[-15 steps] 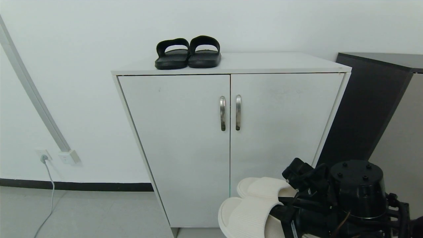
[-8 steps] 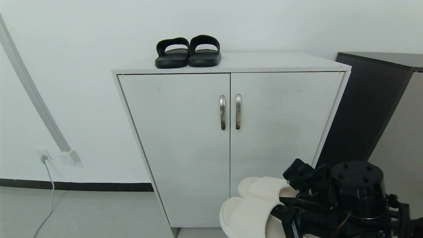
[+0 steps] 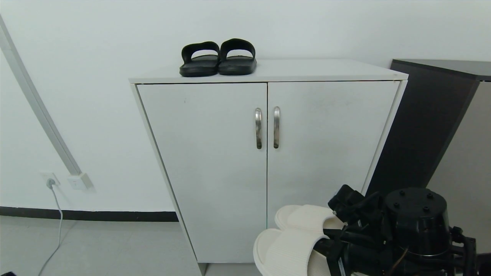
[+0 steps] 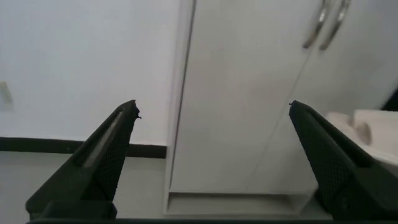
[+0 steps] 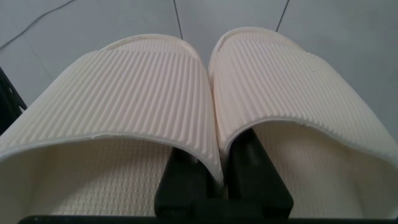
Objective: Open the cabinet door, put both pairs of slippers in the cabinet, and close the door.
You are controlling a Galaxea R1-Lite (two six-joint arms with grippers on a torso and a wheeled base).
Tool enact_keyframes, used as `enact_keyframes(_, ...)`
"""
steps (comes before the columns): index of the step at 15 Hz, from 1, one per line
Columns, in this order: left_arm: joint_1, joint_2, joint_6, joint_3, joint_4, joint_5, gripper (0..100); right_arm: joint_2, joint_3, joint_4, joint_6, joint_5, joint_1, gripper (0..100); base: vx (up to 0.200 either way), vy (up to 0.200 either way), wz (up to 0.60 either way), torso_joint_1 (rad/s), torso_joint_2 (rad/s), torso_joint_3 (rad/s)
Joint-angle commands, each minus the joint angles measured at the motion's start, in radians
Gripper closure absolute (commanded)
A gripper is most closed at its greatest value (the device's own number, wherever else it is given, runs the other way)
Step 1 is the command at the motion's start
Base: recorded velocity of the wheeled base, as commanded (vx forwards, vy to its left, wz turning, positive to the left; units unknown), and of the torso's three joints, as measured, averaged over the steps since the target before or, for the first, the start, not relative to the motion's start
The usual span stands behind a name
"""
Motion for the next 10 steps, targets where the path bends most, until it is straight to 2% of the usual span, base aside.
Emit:
enact_keyframes(1,-0.024,0.258,0.003,0.0,-0.12,-0.103,0,0.002,0.005,-0.011,0.0,0.001,0.001,100,0.0,0.0,0.0,0.0,0.0,0.0)
enact_keyframes(3,-0.052,0.37,0.004,-0.014,-0.211,-0.155,0,0.004,0.008,-0.013,-0.005,0.001,0.008,100,0.0,0.0,0.0,0.0,0.0,0.0)
enact_keyframes(4,-0.073,0.431,0.023,-0.029,-0.25,-0.156,0,0.007,0.008,-0.013,-0.005,0.001,0.013,100,0.0,0.0,0.0,0.0,0.0,0.0)
enact_keyframes(6,-0.159,0.547,0.034,-0.06,-0.321,-0.155,0,0.008,0.006,-0.022,-0.005,-0.001,0.015,100,0.0,0.0,0.0,0.0,0.0,0.0)
enact_keyframes(7,-0.185,0.578,0.035,-0.07,-0.341,-0.153,0,0.008,0.006,-0.028,-0.007,-0.002,0.018,100,0.0,0.0,0.0,0.0,0.0,0.0)
enact_keyframes(8,-0.245,0.638,0.034,-0.1,-0.396,-0.153,0,0.01,0.006,-0.033,-0.007,-0.002,0.021,100,0.0,0.0,0.0,0.0,0.0,0.0)
enact_keyframes(9,-0.26,0.653,0.032,-0.109,-0.408,-0.152,0,0.011,0.006,-0.033,-0.007,-0.002,0.022,100,0.0,0.0,0.0,0.0,0.0,0.0)
enact_keyframes(10,-0.323,0.701,0.027,-0.143,-0.448,-0.15,0,0.018,0.008,-0.033,-0.005,-0.002,0.021,100,0.0,0.0,0.0,0.0,0.0,0.0)
